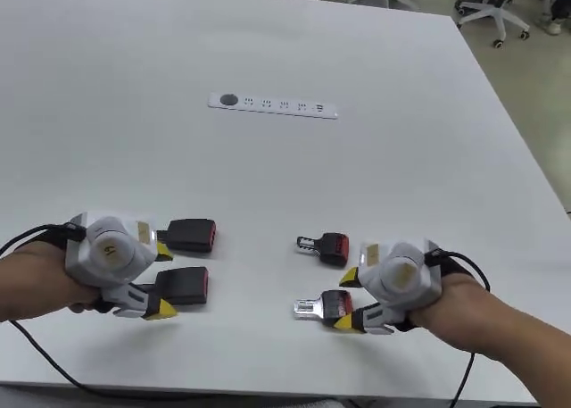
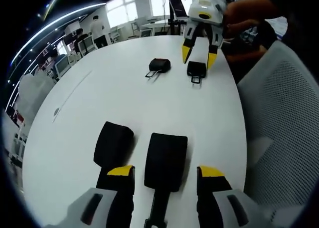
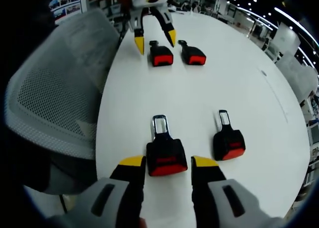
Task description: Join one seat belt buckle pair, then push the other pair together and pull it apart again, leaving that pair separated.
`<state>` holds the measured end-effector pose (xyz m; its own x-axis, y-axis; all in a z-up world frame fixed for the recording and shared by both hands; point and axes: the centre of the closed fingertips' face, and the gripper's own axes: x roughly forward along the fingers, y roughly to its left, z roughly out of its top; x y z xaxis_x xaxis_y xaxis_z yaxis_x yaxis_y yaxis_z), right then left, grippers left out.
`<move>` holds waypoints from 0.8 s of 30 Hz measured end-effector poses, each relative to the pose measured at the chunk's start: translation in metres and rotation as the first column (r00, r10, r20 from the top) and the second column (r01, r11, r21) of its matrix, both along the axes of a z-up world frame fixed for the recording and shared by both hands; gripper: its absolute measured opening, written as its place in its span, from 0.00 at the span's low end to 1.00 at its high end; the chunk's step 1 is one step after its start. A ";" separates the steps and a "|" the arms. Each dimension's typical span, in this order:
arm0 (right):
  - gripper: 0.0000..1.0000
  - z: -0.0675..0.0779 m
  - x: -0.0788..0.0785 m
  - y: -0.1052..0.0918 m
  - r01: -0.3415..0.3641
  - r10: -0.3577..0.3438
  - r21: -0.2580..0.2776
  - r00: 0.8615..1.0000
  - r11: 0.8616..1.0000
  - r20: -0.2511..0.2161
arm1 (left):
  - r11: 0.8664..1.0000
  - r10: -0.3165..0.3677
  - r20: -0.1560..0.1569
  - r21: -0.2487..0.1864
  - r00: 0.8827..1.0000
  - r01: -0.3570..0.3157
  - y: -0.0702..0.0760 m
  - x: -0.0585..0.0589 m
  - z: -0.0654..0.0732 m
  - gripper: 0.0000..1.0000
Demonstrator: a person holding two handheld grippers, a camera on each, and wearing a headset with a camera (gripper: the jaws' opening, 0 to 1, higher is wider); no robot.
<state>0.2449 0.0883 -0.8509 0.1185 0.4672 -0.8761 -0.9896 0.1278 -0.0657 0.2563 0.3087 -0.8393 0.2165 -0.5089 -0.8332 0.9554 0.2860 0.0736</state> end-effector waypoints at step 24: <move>0.34 -0.011 0.002 0.001 0.087 -0.081 0.068 0.994 0.994 -0.078 | 0.985 -0.148 0.015 0.089 0.989 0.146 -0.008 0.001 -0.012 0.34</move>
<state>0.2466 0.0889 -0.8624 0.0949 0.5203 -0.8487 -0.9769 0.2125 0.0211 0.2570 0.3006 -0.8511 0.1630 -0.4617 -0.8719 0.9845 0.1342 0.1130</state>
